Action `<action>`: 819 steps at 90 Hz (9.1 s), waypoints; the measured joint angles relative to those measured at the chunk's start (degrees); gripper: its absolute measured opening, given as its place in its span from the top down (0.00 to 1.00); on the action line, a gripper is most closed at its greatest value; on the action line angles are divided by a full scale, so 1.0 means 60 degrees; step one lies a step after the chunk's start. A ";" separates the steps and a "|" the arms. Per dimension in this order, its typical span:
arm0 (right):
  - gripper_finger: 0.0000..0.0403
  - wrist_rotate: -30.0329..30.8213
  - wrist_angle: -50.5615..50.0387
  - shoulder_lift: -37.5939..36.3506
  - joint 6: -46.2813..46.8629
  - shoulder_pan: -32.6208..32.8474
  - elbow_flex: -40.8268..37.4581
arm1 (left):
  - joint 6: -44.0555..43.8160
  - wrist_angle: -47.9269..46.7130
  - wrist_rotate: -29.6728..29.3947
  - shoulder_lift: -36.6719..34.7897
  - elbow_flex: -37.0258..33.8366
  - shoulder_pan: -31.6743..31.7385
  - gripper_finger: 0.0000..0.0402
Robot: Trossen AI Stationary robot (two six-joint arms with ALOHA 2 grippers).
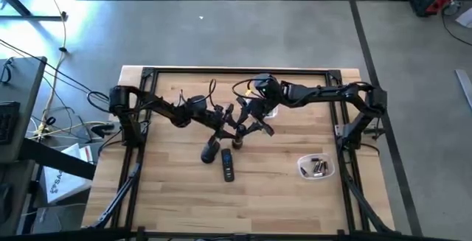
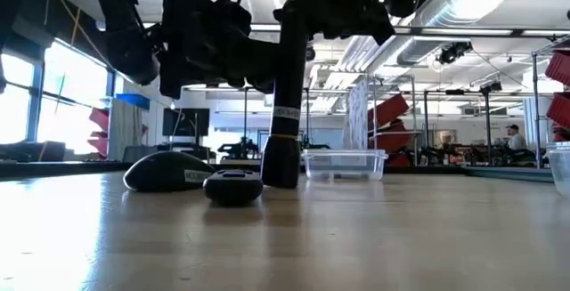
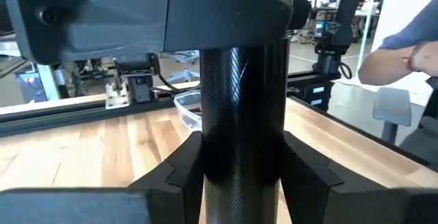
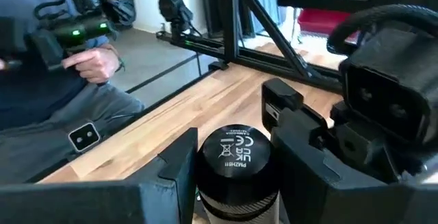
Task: Insert battery
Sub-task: Close the flashlight battery compartment
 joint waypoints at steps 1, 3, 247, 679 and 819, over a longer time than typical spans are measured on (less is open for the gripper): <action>0.67 0.0042 -0.0012 -0.0004 0.0025 0.0000 0.0000 | -0.0002 0.0000 -0.0009 -0.0002 -0.0004 0.0001 0.69; 0.67 0.0129 -0.0039 -0.0008 0.0066 0.0002 0.0000 | -0.0002 0.0000 -0.0024 -0.0002 -0.0007 0.0004 0.69; 0.49 0.9299 -0.0678 -0.0835 0.3912 0.0528 -0.0044 | -0.0331 -0.4311 -0.6049 -0.1736 0.0467 0.0178 0.71; 0.68 0.4521 0.3519 -0.1709 0.3315 -0.0500 -0.2247 | 0.0319 -0.3999 -0.4342 -0.1663 0.0423 0.0004 0.71; 0.68 0.1809 0.3063 -0.1699 0.2368 -0.1089 -0.2251 | 0.0920 -0.1650 -0.2284 -0.0949 0.0456 0.0175 0.56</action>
